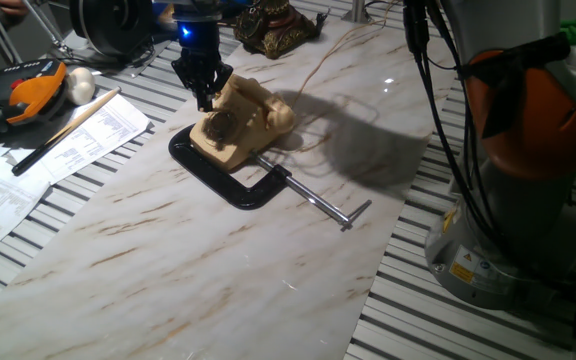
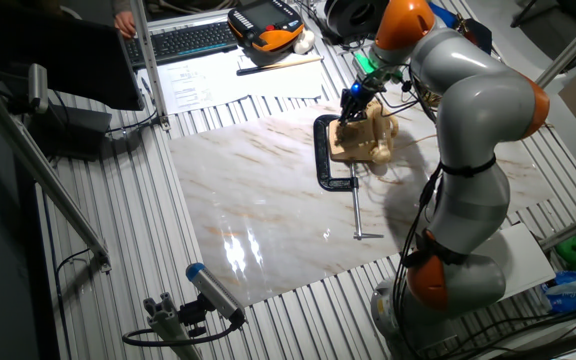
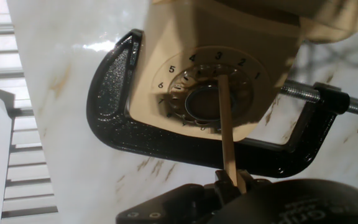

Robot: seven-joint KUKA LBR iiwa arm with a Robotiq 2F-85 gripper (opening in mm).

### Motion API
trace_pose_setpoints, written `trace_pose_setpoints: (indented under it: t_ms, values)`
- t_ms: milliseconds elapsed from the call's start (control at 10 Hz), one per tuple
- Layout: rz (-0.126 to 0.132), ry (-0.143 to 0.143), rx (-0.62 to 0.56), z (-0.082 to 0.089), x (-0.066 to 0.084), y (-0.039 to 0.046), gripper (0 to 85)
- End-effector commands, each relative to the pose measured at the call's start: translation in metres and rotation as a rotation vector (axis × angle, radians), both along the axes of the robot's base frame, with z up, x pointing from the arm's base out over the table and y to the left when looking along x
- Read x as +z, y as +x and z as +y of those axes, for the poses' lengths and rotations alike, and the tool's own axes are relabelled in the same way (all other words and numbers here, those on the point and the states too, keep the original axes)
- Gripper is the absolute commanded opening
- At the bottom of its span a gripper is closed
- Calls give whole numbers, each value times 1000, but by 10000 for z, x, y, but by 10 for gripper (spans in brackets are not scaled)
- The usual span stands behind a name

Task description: Dial a number on an old rotary phone

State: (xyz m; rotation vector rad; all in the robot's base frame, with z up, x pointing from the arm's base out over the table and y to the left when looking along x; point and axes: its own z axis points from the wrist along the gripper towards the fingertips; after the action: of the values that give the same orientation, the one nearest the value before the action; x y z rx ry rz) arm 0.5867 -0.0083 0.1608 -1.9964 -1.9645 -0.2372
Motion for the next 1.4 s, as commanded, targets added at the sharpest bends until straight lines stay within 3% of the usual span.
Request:
trace_pose_setpoints:
  t_ms: [0, 800, 1300]
  values:
    - [-3, 3, 4, -12, -16, 8, 0]
    - [-5, 24, 18, -24, -43, 43, 0]
    - [0, 24, 33, 5, 34, 21, 0]
